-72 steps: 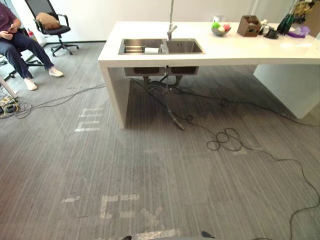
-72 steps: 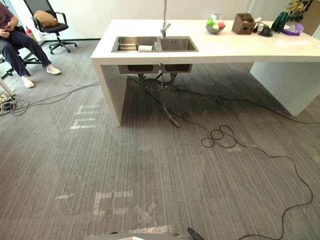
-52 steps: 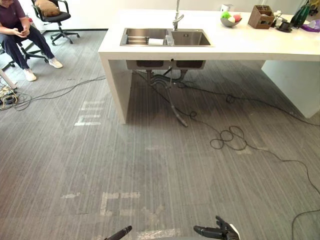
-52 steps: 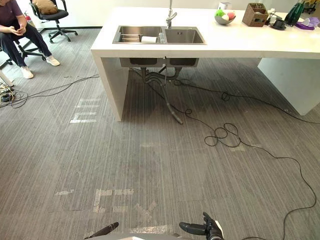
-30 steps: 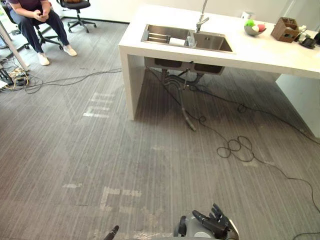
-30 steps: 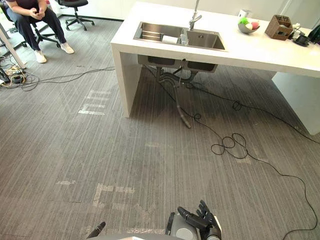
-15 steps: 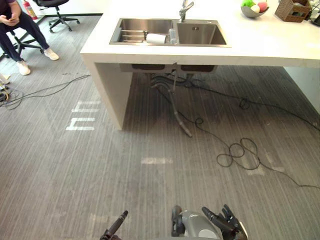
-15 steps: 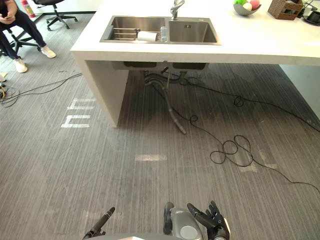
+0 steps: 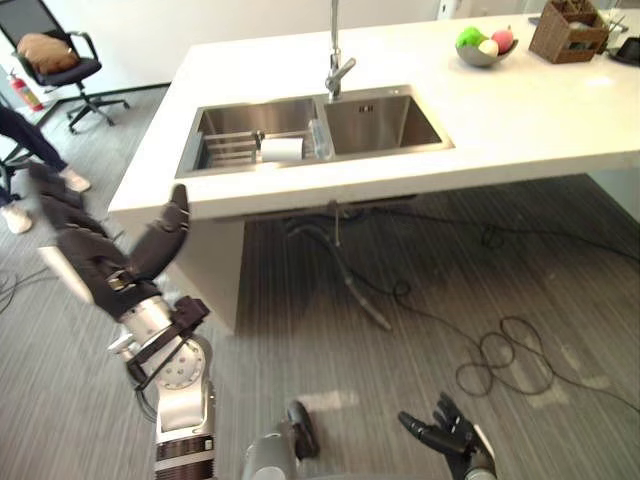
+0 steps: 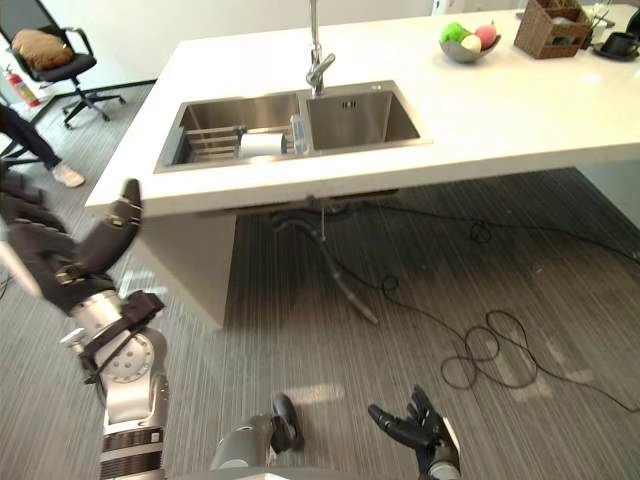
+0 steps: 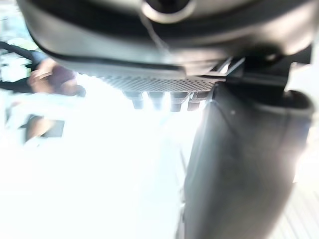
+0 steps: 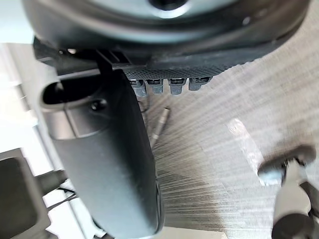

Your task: Walk over to the sink, pick up the cup, carry it to the dishwasher, place the cup inside the dishwasher, then close the dishwasher door

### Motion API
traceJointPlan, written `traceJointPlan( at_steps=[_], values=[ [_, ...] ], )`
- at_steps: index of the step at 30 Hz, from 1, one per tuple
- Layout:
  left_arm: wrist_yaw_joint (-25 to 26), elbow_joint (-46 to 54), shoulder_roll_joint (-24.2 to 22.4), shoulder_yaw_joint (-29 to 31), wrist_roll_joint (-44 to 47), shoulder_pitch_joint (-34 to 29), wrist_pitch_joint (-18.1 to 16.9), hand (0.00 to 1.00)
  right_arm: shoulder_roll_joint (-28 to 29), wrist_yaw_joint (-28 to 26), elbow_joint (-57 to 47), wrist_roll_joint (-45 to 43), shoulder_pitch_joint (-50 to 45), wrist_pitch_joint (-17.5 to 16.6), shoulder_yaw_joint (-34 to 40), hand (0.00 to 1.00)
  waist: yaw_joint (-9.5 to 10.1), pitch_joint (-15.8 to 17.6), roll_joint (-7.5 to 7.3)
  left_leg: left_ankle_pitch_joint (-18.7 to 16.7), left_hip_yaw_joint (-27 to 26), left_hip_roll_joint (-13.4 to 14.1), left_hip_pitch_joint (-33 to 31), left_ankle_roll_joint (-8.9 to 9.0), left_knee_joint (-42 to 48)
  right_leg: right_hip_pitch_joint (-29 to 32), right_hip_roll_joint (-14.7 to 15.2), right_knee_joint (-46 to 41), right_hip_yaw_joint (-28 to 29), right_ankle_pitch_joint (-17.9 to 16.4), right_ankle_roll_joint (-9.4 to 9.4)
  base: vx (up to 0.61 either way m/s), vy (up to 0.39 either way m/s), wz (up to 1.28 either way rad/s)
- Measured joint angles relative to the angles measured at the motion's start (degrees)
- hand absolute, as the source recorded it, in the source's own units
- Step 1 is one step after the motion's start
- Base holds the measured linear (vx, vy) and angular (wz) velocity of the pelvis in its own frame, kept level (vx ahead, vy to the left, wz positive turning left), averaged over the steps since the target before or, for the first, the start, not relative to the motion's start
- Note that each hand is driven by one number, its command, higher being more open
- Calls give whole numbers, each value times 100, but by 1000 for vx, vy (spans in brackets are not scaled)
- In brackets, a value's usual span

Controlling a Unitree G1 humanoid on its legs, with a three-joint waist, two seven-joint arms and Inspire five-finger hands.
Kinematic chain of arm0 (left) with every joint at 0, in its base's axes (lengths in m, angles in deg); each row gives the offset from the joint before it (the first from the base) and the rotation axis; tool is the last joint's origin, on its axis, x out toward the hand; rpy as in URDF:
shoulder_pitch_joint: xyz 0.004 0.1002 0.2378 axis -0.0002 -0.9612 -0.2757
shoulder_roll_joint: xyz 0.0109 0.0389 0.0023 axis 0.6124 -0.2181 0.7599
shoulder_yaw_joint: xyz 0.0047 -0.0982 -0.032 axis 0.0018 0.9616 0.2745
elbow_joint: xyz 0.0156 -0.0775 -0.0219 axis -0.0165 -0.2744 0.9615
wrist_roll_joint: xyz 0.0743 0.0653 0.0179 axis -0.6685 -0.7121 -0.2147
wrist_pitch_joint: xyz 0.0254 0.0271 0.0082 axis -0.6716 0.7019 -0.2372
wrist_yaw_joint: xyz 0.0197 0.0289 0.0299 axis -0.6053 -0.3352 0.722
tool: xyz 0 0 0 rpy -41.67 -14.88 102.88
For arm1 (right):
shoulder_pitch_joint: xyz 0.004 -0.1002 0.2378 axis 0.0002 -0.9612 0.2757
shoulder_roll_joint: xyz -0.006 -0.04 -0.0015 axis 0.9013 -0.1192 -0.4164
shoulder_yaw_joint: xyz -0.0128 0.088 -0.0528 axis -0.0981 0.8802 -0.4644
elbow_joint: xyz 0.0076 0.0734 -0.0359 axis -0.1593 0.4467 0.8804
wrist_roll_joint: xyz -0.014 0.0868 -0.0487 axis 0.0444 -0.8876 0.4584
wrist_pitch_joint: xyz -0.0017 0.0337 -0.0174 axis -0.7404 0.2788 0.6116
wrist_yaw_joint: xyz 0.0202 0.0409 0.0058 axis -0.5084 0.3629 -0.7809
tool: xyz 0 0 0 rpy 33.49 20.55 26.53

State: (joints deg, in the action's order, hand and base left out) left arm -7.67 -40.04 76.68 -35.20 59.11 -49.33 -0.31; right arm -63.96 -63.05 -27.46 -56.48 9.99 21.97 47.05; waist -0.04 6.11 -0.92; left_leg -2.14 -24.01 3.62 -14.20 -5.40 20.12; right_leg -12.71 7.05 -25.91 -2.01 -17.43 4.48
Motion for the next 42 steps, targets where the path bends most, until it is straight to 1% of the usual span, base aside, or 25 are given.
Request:
traceJointPlan(
  at_steps=[1,2,3,4,5,6,7,8,9,11,12,13,14,15,16,18,22,24,25,27,28,30,33,38,42],
  values=[
    [100,-42,60,72,3,56,35,100,147,-16,117,0,-18,6,66,100,-37,19,-174,-132,21,-101,219,3,-27,221,112,-755,15,302,536,627,211,21],
    [158,-42,124,181,10,66,43,100,272,-20,184,-1,-20,7,124,100,-85,6,-358,-277,50,-183,469,0,-118,578,210,-1669,68,889,1143,598,180,11],
    [189,-39,160,235,70,73,78,100,385,-2,196,-11,-53,-7,203,100,-120,-19,-422,-382,88,-241,666,8,-251,950,318,-2405,89,1345,1107,551,120,-3],
    [264,10,136,258,185,72,144,100,459,28,131,-65,-104,-29,240,100,-114,-17,-540,-559,80,-307,1048,51,-423,1558,529,-3681,-15,1268,955,587,84,-5],
    [318,9,61,197,233,58,169,100,462,28,73,-81,-181,-24,254,100,-134,2,-501,-686,103,-289,1501,110,-592,2058,626,-4335,-105,1098,663,576,68,-3],
    [351,12,60,125,228,57,188,100,452,5,1,-67,-229,-30,265,100,-155,10,-481,-679,112,-263,1691,169,-682,2250,638,-4392,-156,1014,536,637,36,46],
    [316,25,169,-69,232,94,261,100,462,-7,-108,-16,-298,-111,266,100,-339,5,-468,-708,354,-222,2161,225,-986,2712,662,-3864,-387,708,275,363,5,53],
    [269,25,174,-87,234,107,288,100,463,-6,-113,-17,-300,-123,268,100,-382,7,-458,-707,396,-206,2229,231,-1036,2775,656,-3671,-438,668,248,566,-66,81],
    [37,36,163,-136,340,159,417,100,495,-4,-184,-29,-304,-140,286,100,-456,1,-371,-744,547,-74,2415,397,-1182,2947,564,-2705,-640,562,96,300,-61,51],
    [-662,17,156,-179,1094,231,738,100,491,12,-344,-2,-382,-168,325,100,-480,-6,-287,-917,711,150,2674,705,-1213,2979,271,-1092,-766,643,-2,494,-199,57],
    [-1073,-102,153,-197,1579,229,893,100,504,53,-446,0,-453,-164,260,100,-481,-18,-285,-1063,765,253,2868,942,-1205,2907,56,-84,-655,1003,-124,594,-307,48],
    [-1196,-199,150,-208,1663,219,938,100,523,77,-487,-2,-500,-156,236,100,-488,-39,-317,-1132,778,259,2952,1047,-1196,2866,-4,288,-536,1336,-182,624,-344,57],
    [-1367,-416,89,-263,1644,174,977,100,535,79,-479,-1,-596,-116,151,100,-535,-140,-423,-1278,820,191,3093,1248,-1181,2866,7,488,-304,1978,-191,517,-258,51],
    [-1468,-517,-160,-354,1611,-2,1121,100,356,-17,-433,-59,-535,-40,180,100,-548,-243,-68,-1304,798,489,3113,1298,-1138,2833,-170,333,-480,1830,-285,497,-237,46],
    [-1519,-518,-289,-485,1555,-17,1226,100,229,-89,-466,-44,-506,-42,158,100,-492,-276,72,-1277,729,615,3076,1289,-1077,2756,-261,424,-553,1732,-327,407,-191,17],
    [-1635,-470,-305,-788,1120,12,1411,100,116,-131,-419,65,-415,21,144,100,-398,-293,155,-1039,630,721,3091,1205,-1080,2612,-367,501,-665,1636,-436,337,-211,16],
    [-1581,1,91,-927,130,6,1611,100,-20,-283,-382,169,-380,53,25,100,-389,-296,170,-683,607,872,2871,1165,-341,2256,-352,725,-776,1420,-455,177,-155,20],
    [-1549,200,261,-963,-350,38,1604,100,-37,-285,-346,161,-454,82,19,100,-405,-319,210,-524,593,1163,2467,1233,512,1838,-347,1172,-1032,1497,-485,80,-88,62],
    [-1567,306,401,-1018,-603,69,1574,100,-48,-283,-328,120,-512,103,29,100,-391,-362,229,-611,315,1400,2321,1193,781,1604,-336,1454,-1233,1561,-509,85,-67,71],
    [-1768,351,735,-1091,-894,183,1336,100,-123,-296,-236,112,-460,112,121,100,-381,-408,222,-701,-360,1531,2319,1099,23,1495,-274,1619,-1422,1590,-500,57,-10,64],
    [-1974,407,1092,-1167,-1123,314,1186,100,-172,-346,-190,121,-358,112,267,100,-343,-446,332,-298,-465,1439,2310,936,-780,1513,-263,1631,-1497,1589,-472,10,57,32],
    [-2500,680,1752,-1172,-1399,460,885,100,-249,-451,-130,127,-182,75,471,100,-320,-487,360,-7,-160,1234,2312,1109,-1241,1643,-224,1671,-1424,1649,-320,17,107,2],
    [-3323,729,2471,-1157,-1513,884,632,100,-476,-494,-22,184,-7,61,581,100,-310,-488,364,24,49,1001,2222,1101,-1284,1634,-143,2152,-1243,1954,-229,-9,80,-26],
    [-4684,132,3657,-1588,-1721,1842,530,100,-559,-418,156,354,158,216,877,100,-575,-462,425,41,-5,623,2332,1109,-1616,1393,7,3085,-1019,2689,-104,-41,101,-23],
    [-5667,-214,4118,-1877,-1638,2380,416,100,-478,-363,224,359,-29,268,951,100,-689,-395,555,-86,5,499,2520,1225,-1792,1395,108,3114,-891,2748,-4,-92,82,-18]
  ],
)
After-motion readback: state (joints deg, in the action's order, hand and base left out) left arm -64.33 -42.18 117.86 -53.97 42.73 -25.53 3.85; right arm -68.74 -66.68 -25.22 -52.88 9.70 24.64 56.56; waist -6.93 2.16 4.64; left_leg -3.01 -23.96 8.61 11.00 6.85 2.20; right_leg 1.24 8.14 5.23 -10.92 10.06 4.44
